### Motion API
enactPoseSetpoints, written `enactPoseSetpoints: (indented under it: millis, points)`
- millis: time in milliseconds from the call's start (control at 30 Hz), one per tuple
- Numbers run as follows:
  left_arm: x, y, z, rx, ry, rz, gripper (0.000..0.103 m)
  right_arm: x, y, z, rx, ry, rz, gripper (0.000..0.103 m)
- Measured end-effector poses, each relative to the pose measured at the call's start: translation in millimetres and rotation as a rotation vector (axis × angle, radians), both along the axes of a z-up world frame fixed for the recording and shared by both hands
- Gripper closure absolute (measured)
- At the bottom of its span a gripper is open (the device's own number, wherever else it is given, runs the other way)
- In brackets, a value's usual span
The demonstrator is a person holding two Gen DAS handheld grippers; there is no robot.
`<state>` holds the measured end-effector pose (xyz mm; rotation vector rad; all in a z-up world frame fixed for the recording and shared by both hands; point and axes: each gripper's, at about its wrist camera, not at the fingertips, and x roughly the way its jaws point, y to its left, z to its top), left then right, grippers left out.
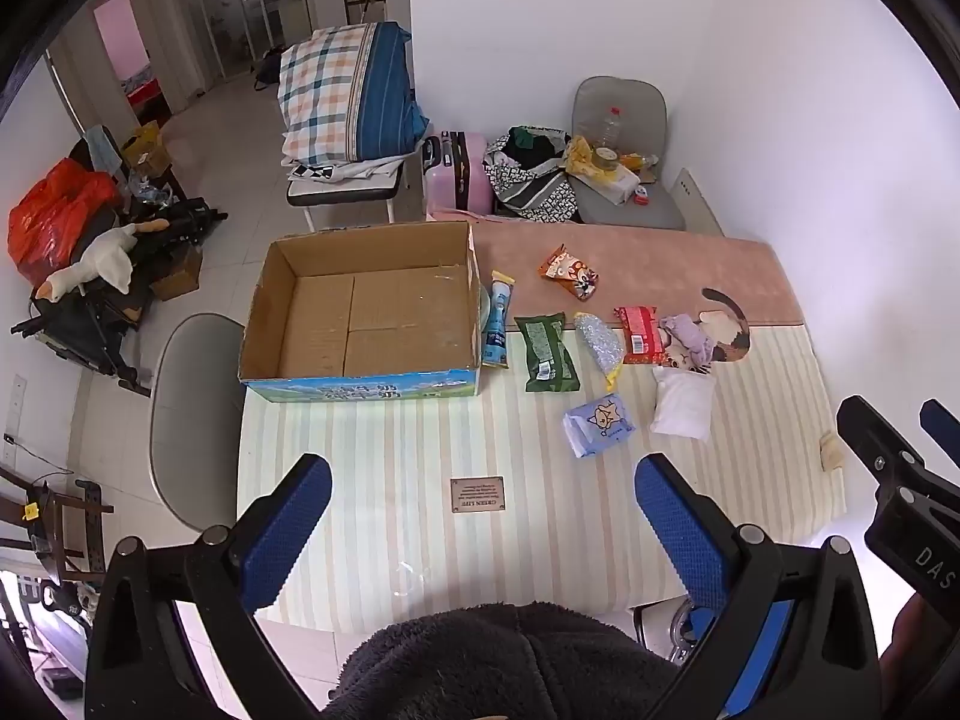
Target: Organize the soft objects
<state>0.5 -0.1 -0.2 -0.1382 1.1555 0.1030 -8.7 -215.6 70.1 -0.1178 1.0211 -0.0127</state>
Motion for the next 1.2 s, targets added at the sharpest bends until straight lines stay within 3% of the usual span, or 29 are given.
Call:
enactPoseSetpoints:
  millis: [967,1200]
  points:
    - [-5.5,-5.2,14.4,0.024,-0.052,-0.006,0.0,-11.5,-7.3,11.0,0.006,-0.016,0.002,0.0]
    - [-8.2,-2.5,18.5,0.028,-0.058,-0.004,0.0,-9.8,-8.9,27.0,0.008,-0.021,0.007,0.0]
